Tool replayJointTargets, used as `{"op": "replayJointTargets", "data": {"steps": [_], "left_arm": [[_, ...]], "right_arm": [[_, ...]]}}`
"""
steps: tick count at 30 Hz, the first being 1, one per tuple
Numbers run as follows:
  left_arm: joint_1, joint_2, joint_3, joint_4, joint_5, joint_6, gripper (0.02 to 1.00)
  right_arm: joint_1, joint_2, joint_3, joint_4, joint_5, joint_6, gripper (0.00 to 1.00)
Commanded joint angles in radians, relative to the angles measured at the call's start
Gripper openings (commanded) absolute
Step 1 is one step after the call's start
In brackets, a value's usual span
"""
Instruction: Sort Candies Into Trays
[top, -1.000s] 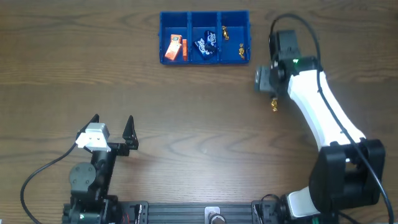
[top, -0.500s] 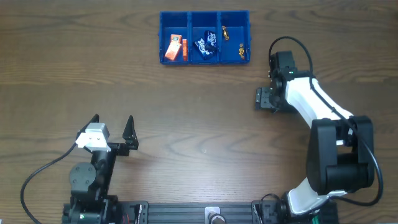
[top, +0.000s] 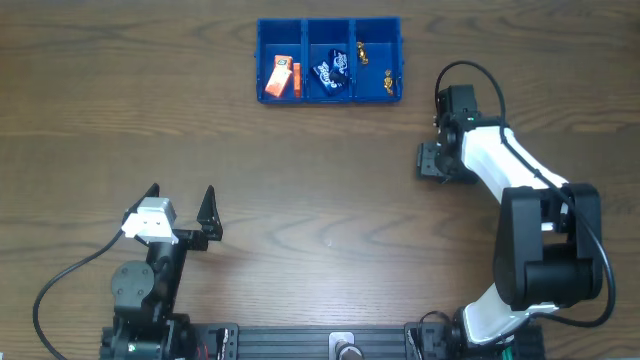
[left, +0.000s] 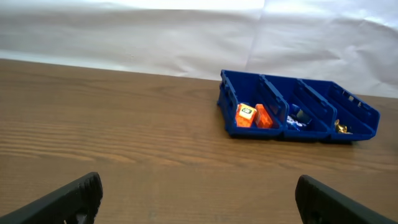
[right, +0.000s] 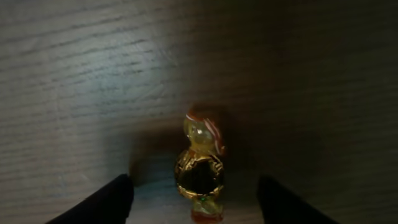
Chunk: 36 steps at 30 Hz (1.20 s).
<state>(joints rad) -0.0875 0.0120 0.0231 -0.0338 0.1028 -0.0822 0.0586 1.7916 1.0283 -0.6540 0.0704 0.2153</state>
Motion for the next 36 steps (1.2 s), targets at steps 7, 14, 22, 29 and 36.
{"op": "replayJointTargets", "data": {"steps": [7, 14, 22, 29, 36], "left_arm": [[0.002, -0.004, -0.018, -0.036, 0.018, -0.010, 0.998], [0.002, -0.004, -0.018, -0.036, 0.018, -0.010, 0.998], [0.002, -0.004, -0.018, -0.036, 0.018, -0.010, 0.998], [0.002, -0.003, -0.018, -0.036, 0.018, -0.010, 0.998], [0.002, -0.004, -0.018, -0.036, 0.018, -0.010, 0.998]], "right_arm": [[-0.010, 0.012, -0.009, 0.025, -0.006, -0.008, 0.476], [-0.017, 0.013, -0.010, 0.036, -0.006, -0.007, 0.413], [-0.017, 0.018, -0.010, 0.037, -0.006, -0.007, 0.340], [-0.017, 0.018, -0.012, 0.037, -0.006, -0.007, 0.224], [-0.017, 0.018, -0.013, 0.039, -0.029, -0.004, 0.174]]}}
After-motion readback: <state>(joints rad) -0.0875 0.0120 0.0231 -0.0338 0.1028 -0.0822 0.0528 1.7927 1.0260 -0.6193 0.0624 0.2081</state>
